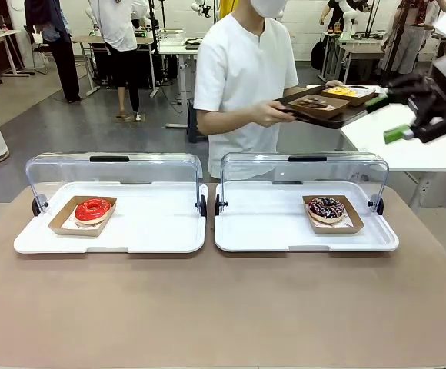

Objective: Provide the desired donut to the person.
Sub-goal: Place the picked Paper togo box onto the Handle tray extended by the person.

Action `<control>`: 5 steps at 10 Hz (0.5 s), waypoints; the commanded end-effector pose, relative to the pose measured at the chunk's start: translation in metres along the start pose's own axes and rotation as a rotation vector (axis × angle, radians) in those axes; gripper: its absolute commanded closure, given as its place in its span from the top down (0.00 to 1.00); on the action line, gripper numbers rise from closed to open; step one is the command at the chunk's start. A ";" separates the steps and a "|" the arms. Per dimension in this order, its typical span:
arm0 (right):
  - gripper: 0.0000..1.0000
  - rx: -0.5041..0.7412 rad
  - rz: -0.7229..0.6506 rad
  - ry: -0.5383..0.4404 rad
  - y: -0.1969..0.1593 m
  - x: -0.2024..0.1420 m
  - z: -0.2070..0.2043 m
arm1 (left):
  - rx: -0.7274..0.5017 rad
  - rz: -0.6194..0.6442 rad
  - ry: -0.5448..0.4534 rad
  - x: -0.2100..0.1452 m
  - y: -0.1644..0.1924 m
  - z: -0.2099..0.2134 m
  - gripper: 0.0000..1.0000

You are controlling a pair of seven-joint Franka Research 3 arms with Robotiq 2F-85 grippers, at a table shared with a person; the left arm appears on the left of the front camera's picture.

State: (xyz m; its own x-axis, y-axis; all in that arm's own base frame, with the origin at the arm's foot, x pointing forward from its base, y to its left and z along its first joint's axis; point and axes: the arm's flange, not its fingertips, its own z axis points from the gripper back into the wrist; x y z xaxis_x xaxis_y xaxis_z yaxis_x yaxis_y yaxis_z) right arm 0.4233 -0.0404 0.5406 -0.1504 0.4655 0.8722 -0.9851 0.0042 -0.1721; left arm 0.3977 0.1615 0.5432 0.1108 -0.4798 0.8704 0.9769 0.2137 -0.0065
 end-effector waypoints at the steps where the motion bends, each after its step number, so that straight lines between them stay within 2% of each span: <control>1: 1.00 -0.009 -0.132 -0.075 0.000 -0.049 0.018 | -0.004 -0.003 0.013 0.000 -0.002 0.001 1.00; 3: 1.00 -0.084 -0.214 -0.146 0.015 -0.085 0.055 | -0.004 -0.003 0.013 0.000 -0.002 0.001 1.00; 5: 1.00 -0.107 -0.237 -0.132 0.027 -0.098 0.074 | -0.004 -0.003 0.013 0.000 -0.002 0.001 1.00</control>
State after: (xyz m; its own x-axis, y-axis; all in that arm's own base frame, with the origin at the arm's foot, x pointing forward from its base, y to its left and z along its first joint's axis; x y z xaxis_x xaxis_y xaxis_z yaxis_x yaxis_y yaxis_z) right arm 0.4023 -0.1561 0.4760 0.0812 0.3345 0.9389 -0.9820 0.1882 0.0179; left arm 0.3978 0.1614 0.5432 0.1108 -0.4799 0.8703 0.9769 0.2136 -0.0066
